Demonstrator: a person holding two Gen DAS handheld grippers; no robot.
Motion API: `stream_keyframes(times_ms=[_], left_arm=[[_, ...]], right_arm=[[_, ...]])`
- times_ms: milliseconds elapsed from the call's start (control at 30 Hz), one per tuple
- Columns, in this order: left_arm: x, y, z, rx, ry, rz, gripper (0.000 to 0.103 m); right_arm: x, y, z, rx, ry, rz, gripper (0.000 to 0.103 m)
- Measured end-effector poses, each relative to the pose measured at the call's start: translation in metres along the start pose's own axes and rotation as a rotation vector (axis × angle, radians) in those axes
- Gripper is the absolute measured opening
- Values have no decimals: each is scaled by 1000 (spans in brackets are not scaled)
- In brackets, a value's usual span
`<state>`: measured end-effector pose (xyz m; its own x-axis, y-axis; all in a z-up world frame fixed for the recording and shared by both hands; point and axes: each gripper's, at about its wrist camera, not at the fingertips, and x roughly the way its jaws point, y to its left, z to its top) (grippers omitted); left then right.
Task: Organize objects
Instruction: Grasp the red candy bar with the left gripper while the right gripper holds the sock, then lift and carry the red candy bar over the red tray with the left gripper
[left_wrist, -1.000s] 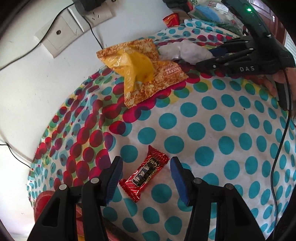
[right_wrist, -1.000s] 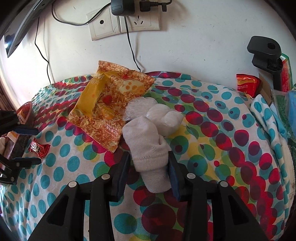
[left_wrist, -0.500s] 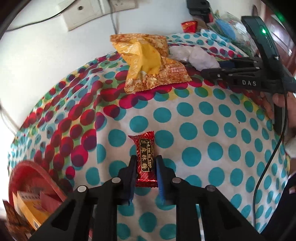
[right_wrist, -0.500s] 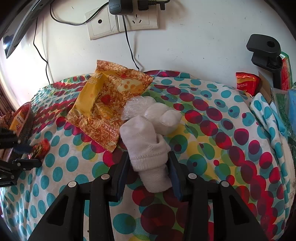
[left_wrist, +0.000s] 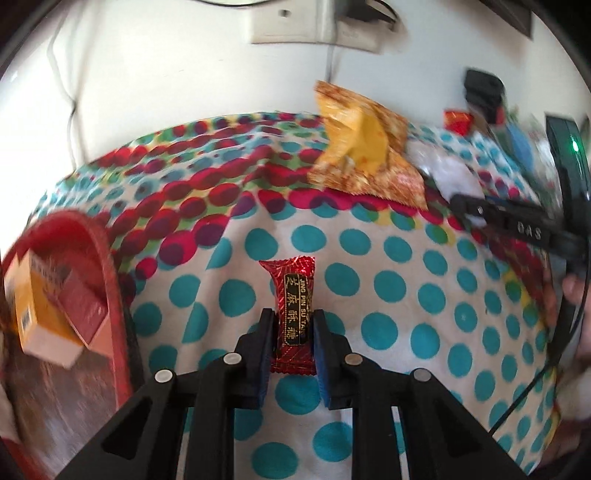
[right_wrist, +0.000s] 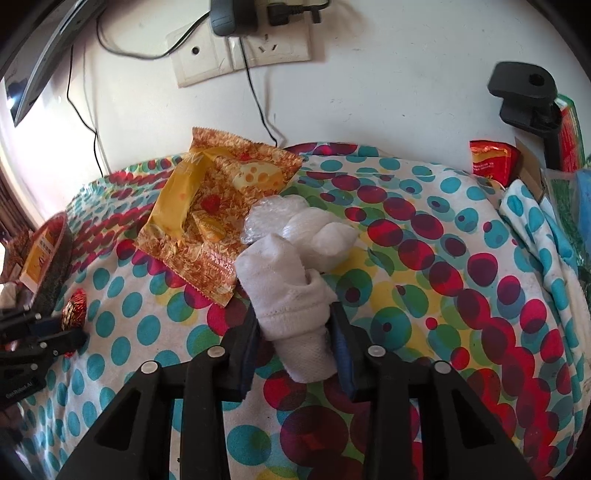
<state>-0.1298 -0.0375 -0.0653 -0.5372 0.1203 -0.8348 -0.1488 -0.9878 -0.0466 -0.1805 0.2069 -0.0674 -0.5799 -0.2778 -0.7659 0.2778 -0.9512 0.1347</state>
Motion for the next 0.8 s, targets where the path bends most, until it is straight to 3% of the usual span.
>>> stream_keyframes(times_ms=[267,600,667,800], left_arm=[[-3,-4,-12,-48,-98,59,22],[-1,-8,-11,-45,-100,85,23],[-1,-7,-12,-51,-100,99,31],[-2,-2,-12,-75,-100,92,33]], right_arm=[[1,4,0,-27,-2,-29,29],[2,6,1,-49,2,-49,29],[2,7,0,-54,2,-54,29],[2,9,0,-63,4,-66,29]])
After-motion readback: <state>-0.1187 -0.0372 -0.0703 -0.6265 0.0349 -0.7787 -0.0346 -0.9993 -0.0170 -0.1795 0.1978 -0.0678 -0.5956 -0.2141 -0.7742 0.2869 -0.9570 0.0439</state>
